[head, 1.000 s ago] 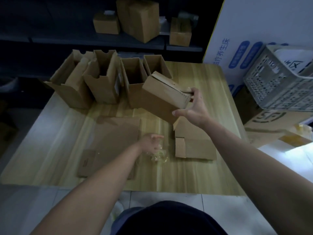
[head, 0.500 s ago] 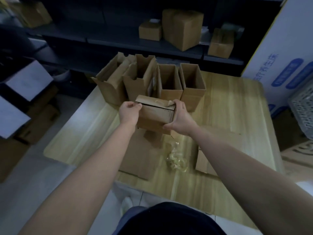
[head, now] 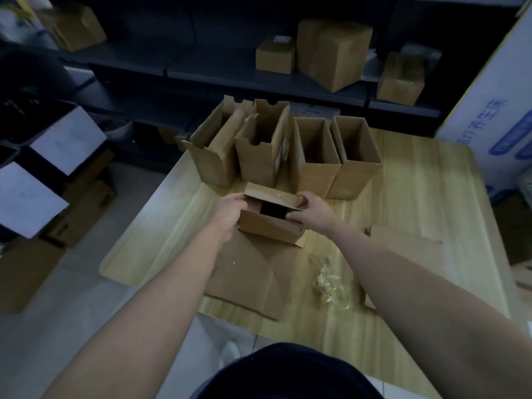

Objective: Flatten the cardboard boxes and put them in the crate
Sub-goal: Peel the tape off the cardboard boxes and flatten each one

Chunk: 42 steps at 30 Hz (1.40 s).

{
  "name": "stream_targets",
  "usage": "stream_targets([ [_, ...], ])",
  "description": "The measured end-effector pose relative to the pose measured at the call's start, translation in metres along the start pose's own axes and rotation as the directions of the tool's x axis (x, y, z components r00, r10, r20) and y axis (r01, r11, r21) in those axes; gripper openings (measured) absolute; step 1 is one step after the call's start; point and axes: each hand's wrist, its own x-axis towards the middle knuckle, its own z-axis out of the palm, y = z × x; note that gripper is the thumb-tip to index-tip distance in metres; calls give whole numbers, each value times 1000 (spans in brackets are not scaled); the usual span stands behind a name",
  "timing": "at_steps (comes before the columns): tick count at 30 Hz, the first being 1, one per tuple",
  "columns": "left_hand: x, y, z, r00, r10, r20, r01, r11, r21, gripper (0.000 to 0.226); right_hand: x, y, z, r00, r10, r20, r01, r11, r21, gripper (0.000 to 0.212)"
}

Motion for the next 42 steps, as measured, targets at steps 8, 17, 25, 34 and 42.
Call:
stream_targets([
  [8,14,8,-18,994,-20,104,23,999,-29,60,9,-35,10,958,65,-279,-77,997,-30,29],
  [17,20,9,-25,981,140,136,-158,978,134,69,8,-57,30,914,96,-394,-178,968,-178,58],
  [25,21,14,-27,928,371,-18,-330,846,419,78,1,-74,30,940,43,-339,-18,997,76,27],
  [34,27,2,-40,942,304,-142,-246,913,327,68,-14,-76,19,975,-19,-221,54,986,155,31],
  [42,31,-1,-50,926,329,-185,-249,901,355,38,-25,-75,10,995,-25,-94,44,978,204,43],
])
